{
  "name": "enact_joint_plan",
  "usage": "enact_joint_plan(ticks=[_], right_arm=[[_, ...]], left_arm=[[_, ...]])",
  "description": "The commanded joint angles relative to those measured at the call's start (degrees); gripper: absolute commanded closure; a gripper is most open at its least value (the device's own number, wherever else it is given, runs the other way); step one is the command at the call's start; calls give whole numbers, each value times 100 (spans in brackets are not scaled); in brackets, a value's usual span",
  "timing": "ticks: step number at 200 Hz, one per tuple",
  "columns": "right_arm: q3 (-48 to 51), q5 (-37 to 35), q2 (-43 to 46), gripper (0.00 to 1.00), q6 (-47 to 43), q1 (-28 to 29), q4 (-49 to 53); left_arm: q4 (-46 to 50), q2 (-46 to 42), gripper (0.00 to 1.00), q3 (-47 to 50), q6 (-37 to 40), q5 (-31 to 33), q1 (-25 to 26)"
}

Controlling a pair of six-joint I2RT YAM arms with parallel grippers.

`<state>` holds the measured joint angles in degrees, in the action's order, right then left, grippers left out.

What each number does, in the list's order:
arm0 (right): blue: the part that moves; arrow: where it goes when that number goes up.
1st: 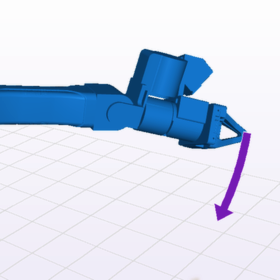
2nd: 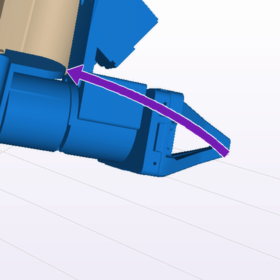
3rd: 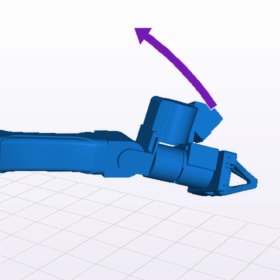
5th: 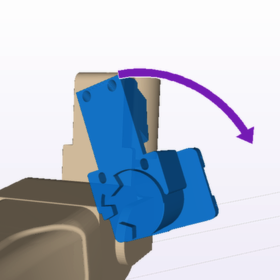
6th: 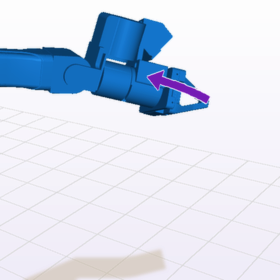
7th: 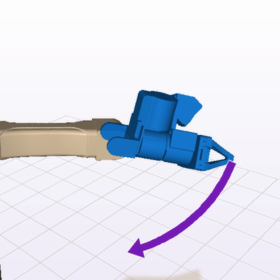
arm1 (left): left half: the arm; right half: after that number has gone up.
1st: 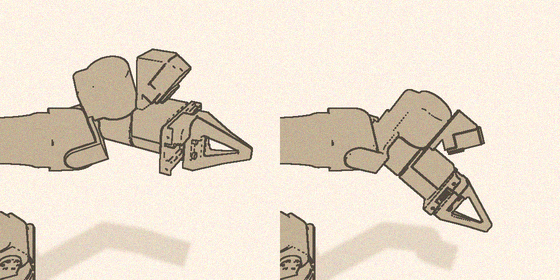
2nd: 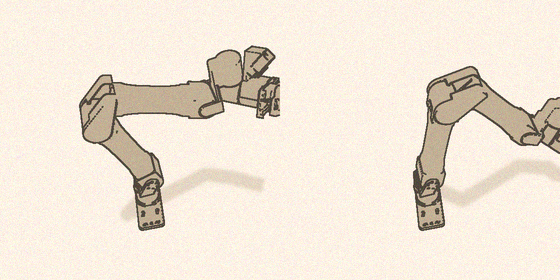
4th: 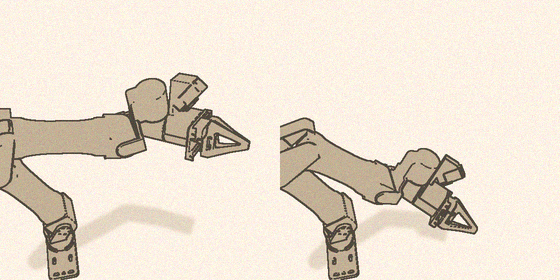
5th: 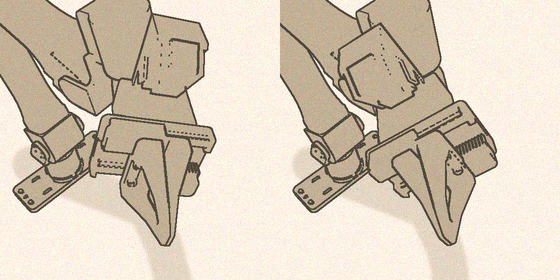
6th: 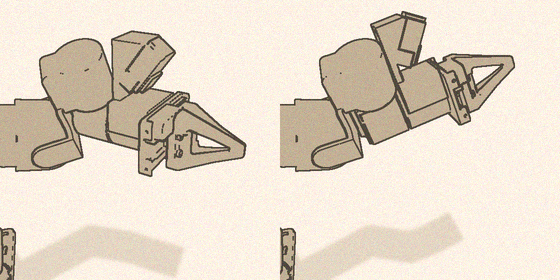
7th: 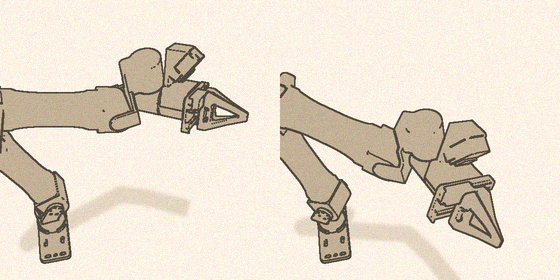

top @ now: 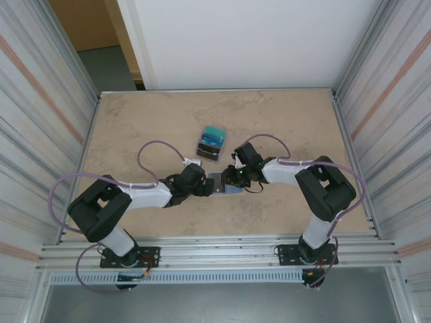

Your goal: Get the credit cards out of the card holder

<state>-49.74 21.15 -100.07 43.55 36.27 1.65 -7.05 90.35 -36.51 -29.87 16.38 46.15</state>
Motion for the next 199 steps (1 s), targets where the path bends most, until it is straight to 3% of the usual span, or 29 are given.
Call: enact_joint_plan(ticks=[1,143,199], right_arm=[[95,289,-135,73,175,-32,-288],[250,449,260,77,181,-107,-408],[456,783,33,79,328,-194,-974]], left_arm=[[309,62,1,-93,-85,93,44],[466,88,1,-188,-55,50,43],[509,123,1,-201,-50,23,43]])
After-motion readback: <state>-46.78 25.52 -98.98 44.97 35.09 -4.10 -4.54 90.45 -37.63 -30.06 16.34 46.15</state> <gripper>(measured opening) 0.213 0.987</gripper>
